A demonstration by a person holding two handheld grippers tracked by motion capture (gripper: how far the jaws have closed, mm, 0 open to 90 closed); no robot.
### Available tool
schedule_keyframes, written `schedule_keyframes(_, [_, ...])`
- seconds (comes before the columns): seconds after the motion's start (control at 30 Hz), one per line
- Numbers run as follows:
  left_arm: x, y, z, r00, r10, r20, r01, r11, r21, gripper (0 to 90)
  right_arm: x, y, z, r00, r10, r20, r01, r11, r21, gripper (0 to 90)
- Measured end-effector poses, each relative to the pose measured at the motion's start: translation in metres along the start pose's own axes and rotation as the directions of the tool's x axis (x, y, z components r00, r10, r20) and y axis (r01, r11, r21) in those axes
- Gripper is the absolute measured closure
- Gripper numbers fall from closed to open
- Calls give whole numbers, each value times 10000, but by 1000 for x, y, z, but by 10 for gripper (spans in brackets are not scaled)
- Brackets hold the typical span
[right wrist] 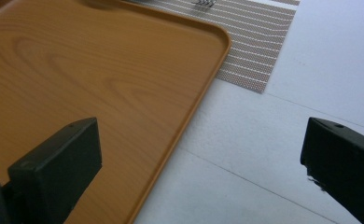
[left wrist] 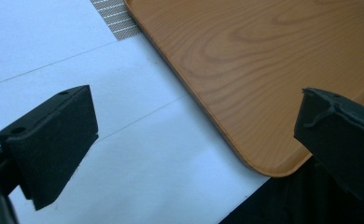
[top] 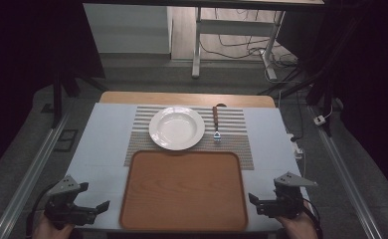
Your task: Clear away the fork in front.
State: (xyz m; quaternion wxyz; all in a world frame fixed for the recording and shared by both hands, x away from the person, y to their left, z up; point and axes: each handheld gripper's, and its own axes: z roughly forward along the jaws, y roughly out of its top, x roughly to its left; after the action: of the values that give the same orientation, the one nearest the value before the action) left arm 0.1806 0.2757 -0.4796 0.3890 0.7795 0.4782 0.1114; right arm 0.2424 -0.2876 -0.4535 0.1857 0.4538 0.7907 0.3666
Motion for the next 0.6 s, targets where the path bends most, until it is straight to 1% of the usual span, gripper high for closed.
schedule_keyframes(0.07, [1,0,-1,9999,-60,124,61,9999,-104,0,0,0,1,10000,-27,-84,27,10000,36,0])
schedule_keyframes(0.23, [1,1,0,9998,-57,178,58,10000,-18,0,2,0,2,9995,-279,-131,282,9993,232,0])
schedule_keyframes(0.3, [0,1,2,9998,13,184,-14,10000,97,0,2,1,2,9994,-297,-183,302,9992,274,0])
schedule_keyframes(0.43, [1,1,2,9997,30,229,-35,9997,225,0,2,1,3,9991,-322,-277,331,9988,348,0])
schedule_keyframes(0.6, [1,1,3,9996,-13,292,6,9997,250,0,3,2,4,9989,-343,-309,355,9986,386,0])
